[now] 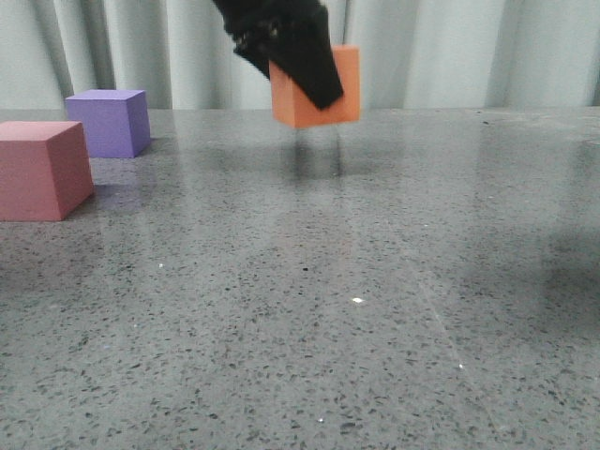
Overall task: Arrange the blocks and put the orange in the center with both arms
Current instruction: 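Close the left gripper and lift the orange cube toward the purple cube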
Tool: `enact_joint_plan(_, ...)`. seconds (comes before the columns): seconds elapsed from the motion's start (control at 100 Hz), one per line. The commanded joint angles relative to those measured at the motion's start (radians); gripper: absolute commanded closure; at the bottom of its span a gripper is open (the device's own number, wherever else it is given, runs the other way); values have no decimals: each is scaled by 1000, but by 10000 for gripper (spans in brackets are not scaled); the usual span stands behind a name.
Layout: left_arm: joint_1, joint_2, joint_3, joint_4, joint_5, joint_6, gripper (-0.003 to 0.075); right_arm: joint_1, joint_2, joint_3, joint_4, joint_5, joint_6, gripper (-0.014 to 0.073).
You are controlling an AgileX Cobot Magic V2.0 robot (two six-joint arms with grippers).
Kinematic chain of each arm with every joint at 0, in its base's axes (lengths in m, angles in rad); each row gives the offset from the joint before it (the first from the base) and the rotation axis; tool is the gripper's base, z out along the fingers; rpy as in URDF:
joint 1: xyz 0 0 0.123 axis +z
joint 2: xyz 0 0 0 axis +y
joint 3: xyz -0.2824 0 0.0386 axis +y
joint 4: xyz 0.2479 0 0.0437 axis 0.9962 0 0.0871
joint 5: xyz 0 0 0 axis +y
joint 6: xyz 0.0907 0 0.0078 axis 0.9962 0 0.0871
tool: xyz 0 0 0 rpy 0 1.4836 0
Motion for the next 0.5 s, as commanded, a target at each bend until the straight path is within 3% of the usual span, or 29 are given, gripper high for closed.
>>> enact_joint_plan(0.0, 12, -80, -77, 9, 3, -83, 421, 2, -18, -25, -10, -60, 0, 14)
enact_joint_plan(0.24, 87, -171, -116, 154, 18, -358, 425, 2, -18, -25, -10, -55, 0, 14)
enact_joint_plan(0.49, 157, -301, -106, 323, 18, -487, 426, 2, -18, -25, -10, -52, 0, 14)
